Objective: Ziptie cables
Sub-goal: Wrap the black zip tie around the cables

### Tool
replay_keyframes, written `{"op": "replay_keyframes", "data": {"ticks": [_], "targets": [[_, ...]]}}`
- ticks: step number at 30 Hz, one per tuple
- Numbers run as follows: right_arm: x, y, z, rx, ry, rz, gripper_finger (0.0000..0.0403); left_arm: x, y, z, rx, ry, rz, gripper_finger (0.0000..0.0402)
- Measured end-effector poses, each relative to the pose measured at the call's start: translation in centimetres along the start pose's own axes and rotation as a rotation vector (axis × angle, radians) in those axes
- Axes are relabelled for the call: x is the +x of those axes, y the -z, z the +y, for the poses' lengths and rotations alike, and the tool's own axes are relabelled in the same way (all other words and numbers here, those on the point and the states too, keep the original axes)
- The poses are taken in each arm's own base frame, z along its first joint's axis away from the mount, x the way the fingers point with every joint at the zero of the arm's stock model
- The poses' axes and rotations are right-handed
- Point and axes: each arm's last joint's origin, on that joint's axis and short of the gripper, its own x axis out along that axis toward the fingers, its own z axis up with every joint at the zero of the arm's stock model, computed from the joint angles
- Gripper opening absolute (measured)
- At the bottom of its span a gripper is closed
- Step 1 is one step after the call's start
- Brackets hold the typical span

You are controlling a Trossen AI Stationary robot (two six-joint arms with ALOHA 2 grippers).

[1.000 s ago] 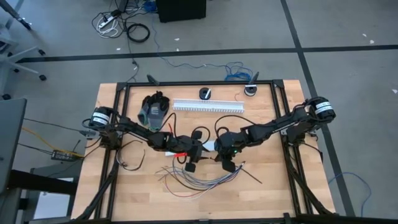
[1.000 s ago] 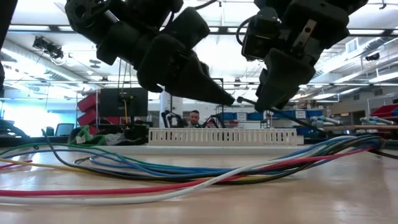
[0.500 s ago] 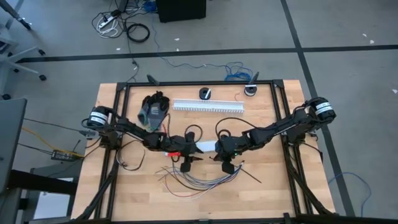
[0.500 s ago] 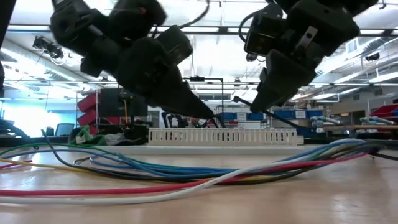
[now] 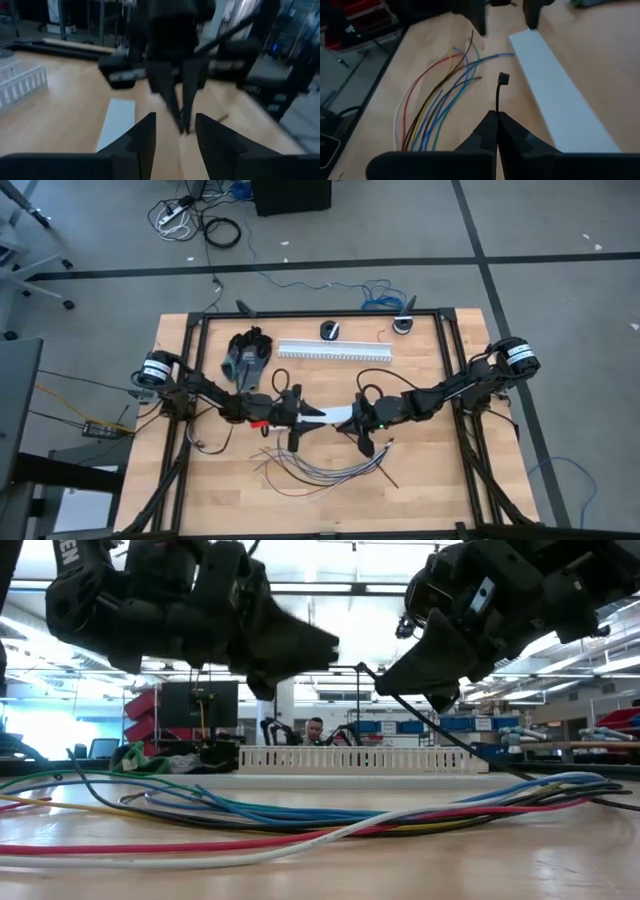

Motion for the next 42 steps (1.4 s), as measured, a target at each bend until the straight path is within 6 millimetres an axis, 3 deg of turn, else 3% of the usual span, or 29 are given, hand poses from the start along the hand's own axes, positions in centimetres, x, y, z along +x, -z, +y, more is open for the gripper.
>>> {"op": "replay_keyframes", "data": {"ticks": [7,31,42], "targets": [[-0.1,-0.7,0.4,-0.052,0.008,-0.086,0.0,0.0,-0.3,0.1,-0.036,-0.047,-0.046,0.0128],[-0.1,-1.0,0.3,-0.108,0.057,-0.129,0.0,0.9,2.9,0.5,-0.201,0.049,-0.137,0.0128],[-0.1,-1.0,0.3,-0.106,0.058,-0.132,0.0,2.3,2.4,-0.2,-0.15,0.098,-0.163,0.0128]]}}
